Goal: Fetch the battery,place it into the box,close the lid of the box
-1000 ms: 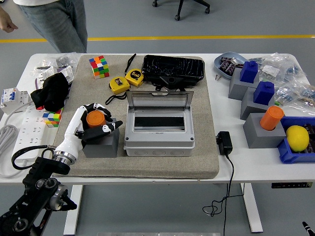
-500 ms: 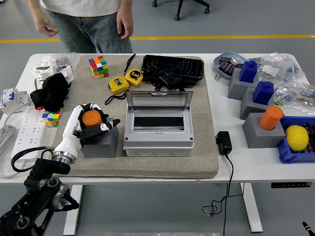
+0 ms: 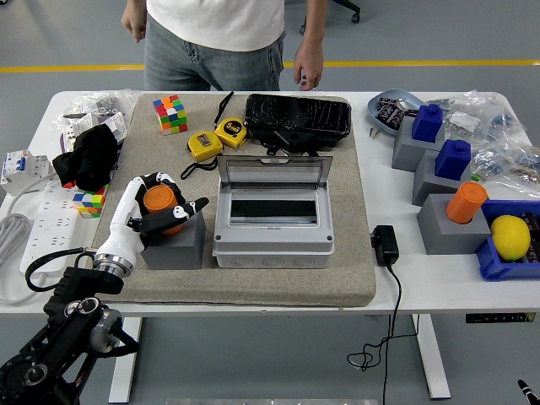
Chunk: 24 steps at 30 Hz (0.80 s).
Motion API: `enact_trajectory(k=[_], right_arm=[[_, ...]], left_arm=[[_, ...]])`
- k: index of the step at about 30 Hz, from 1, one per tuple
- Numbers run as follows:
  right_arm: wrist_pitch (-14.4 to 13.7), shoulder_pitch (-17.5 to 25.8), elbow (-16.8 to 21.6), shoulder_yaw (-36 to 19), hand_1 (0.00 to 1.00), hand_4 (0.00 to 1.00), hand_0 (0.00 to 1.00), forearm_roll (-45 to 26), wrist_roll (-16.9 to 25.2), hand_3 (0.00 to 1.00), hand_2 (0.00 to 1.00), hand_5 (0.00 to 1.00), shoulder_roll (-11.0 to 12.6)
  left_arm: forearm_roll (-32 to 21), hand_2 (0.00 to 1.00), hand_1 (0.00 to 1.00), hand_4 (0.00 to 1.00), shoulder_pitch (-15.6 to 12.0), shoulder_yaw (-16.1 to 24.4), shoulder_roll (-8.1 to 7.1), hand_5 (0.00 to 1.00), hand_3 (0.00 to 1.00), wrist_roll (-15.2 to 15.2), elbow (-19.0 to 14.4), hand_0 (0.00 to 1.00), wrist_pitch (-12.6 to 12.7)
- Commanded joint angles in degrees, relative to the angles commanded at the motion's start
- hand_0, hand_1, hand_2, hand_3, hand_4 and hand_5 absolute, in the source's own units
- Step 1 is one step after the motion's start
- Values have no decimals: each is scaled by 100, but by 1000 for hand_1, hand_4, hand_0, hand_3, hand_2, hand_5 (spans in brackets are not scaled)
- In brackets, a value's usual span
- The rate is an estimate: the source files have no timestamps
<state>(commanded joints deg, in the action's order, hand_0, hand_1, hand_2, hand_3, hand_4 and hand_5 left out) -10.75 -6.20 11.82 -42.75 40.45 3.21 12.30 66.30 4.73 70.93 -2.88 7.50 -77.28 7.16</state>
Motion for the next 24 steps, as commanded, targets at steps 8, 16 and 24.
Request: enact_trajectory(k=[8,16,24], right_arm=[[-4,3,1,53,762,998,801,-16,-2,740,749,998,13],[0,-7,3,71,762,998,802,-25,0,741,749,998,26],[3,-12,7,58,761,998,801,-18,-5,741,748,998,24]], left_arm=[[-124,13,2,998,64,44,-13,2,21,-16,-77,15,102],[-24,13,2,998,135,180,-52,9,17,-18,-345,18,257],[-103,2,2,968,270,32,-173,271,2,-88,-917,22,393]])
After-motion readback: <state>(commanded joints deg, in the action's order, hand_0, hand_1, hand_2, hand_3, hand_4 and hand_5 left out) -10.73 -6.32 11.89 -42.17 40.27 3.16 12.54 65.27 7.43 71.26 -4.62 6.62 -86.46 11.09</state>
